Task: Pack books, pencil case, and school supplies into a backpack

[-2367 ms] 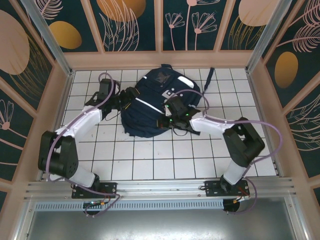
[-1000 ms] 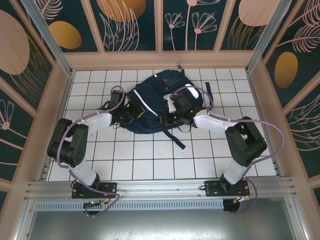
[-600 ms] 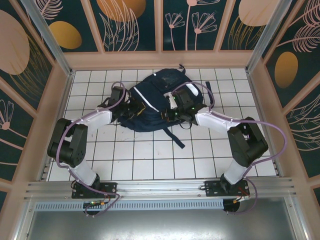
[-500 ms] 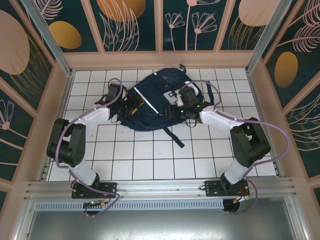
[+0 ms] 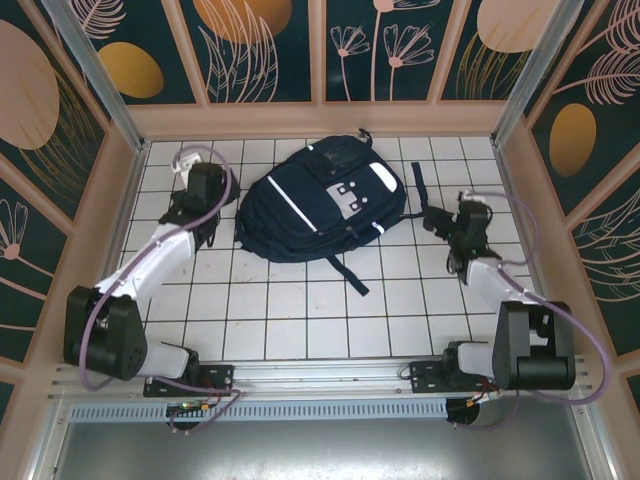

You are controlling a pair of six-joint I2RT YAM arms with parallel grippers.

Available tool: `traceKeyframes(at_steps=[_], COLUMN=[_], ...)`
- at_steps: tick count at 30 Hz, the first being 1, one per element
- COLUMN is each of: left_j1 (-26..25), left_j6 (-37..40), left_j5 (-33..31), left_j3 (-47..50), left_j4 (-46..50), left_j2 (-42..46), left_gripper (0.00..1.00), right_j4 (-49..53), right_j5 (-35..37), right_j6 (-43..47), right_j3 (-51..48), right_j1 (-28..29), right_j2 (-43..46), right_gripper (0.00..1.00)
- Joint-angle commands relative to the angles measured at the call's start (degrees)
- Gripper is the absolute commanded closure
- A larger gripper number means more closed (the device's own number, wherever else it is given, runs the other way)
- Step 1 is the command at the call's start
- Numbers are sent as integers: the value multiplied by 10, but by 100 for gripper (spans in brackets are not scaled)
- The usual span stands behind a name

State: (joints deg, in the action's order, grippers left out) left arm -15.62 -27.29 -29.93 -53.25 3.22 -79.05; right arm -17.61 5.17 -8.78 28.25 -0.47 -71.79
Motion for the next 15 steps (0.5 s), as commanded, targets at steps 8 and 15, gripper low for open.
traceKeyframes(at_steps=[8, 15], left_j1=[14, 88], left_j6=[214, 217], left_j5=[-127, 0], left_j3=[267, 346], left_j4=[-428, -626], left_j2=[18, -27], left_gripper=[2, 1], right_j4=[-489, -557], right_j5=[13, 24], right_j6=[54, 54], right_j3=[-145, -163], right_j1=[-13, -7], right_j2=[-108, -160], right_gripper=[11, 5])
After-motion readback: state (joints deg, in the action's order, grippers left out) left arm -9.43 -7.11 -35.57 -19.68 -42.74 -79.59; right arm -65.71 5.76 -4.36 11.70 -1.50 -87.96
